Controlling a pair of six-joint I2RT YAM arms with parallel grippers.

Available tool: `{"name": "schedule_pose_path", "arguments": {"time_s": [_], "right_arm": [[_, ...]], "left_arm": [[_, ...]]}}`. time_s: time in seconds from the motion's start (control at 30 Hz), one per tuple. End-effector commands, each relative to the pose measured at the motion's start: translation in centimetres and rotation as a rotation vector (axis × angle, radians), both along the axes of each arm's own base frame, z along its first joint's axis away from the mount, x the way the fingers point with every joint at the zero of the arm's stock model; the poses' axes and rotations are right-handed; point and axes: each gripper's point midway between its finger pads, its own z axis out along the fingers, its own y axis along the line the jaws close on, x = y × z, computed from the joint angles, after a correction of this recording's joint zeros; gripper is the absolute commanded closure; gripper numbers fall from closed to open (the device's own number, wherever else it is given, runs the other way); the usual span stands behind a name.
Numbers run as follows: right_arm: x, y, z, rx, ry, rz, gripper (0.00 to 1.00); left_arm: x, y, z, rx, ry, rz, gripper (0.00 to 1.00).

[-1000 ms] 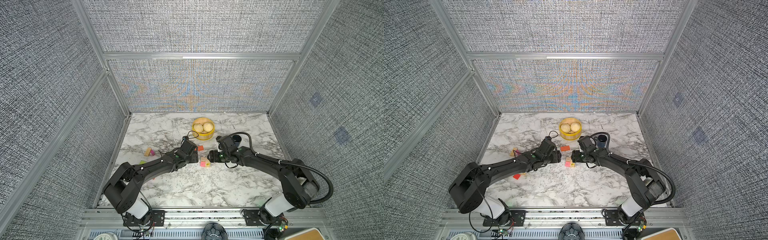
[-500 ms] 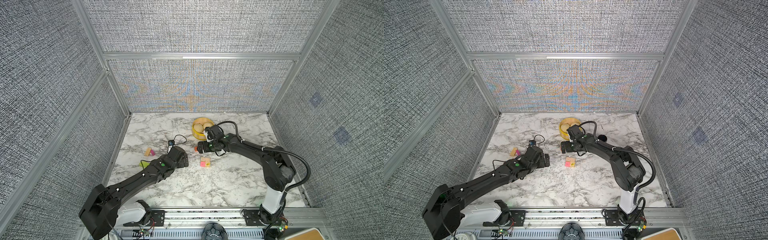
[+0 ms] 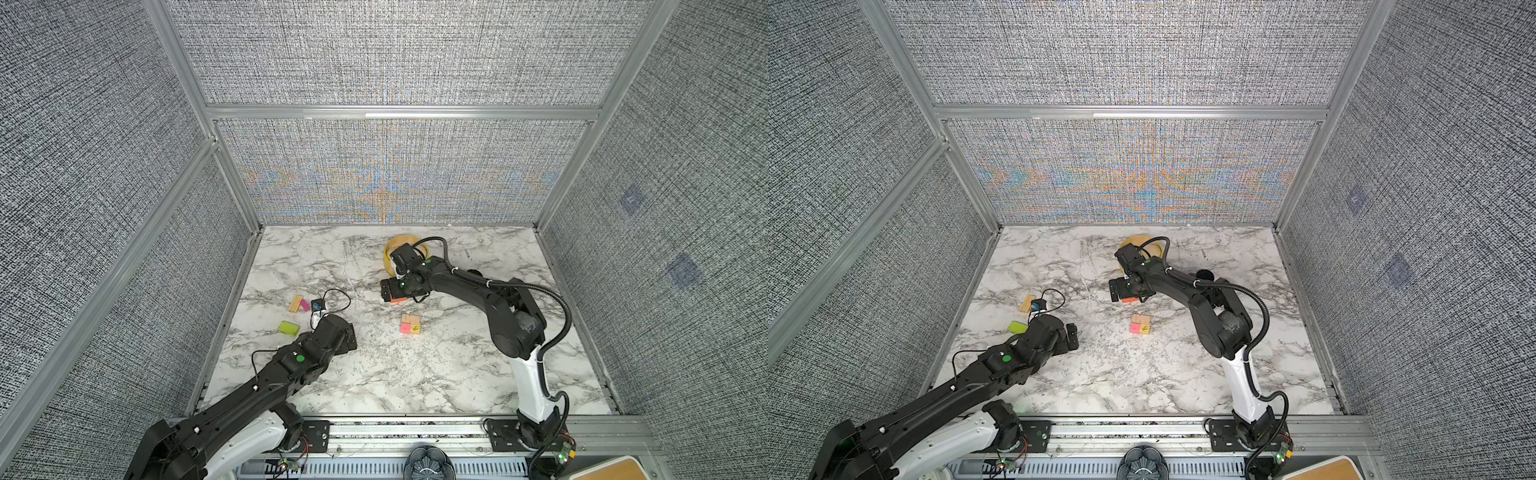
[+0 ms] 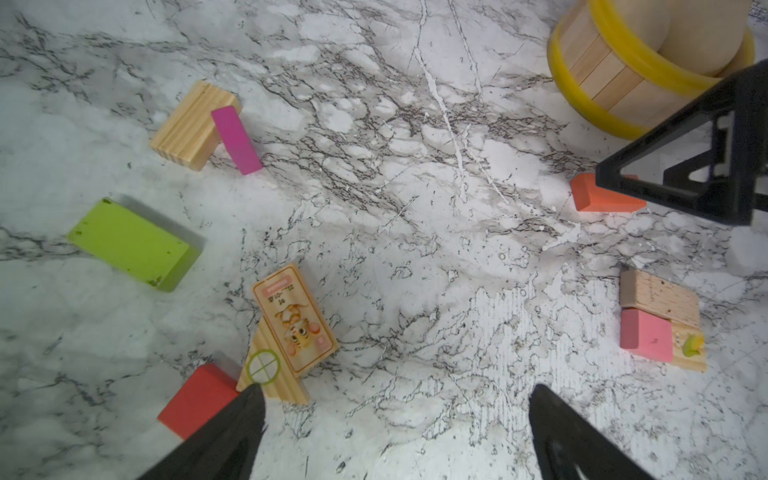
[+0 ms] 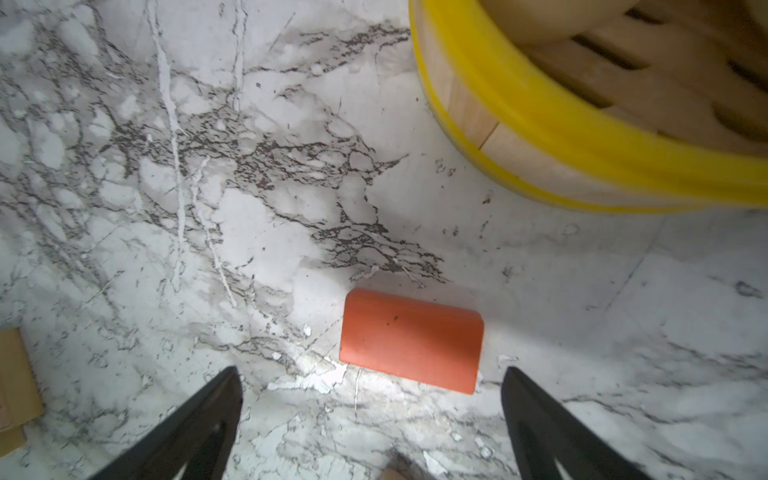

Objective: Build the wood block tower
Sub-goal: 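Withdraw the left arm while the right gripper moves to the orange block, then grasp the orange rectangular block with the right gripper and lift it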

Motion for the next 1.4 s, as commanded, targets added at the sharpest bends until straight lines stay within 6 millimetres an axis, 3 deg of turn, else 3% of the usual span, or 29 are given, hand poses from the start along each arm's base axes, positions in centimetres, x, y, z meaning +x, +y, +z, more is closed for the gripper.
{"name": "schedule_pose_path", "arguments": {"time_s": [0.0,0.37,0.77,1.37], "right_arm": [[0.0,-0.5,-0.7,-0.055,0.010,-0.015,0.03],[0.8,-0.4,-2.0,-0.082,0.024,-0.050,0.08],[0.2,-0.2,-2.6,-0.113,0.031,-0.040,0.21],[-0.5,-0.4,-3.3,-0.158,0.036,-0.028,0.17]], "left_arm": [[-0.7,1.0,-0.6,0.013,0.014,0.028,0.00],[-2.0,2.4,-1.3,-0.025,-0.009,0.063,0.00],[-2.1,2.4,-1.2,-0.020,-0.004,0.048,0.01],[-1.9,2.0,-0.8,-0.026,-0.010,0.029,0.00]]}}
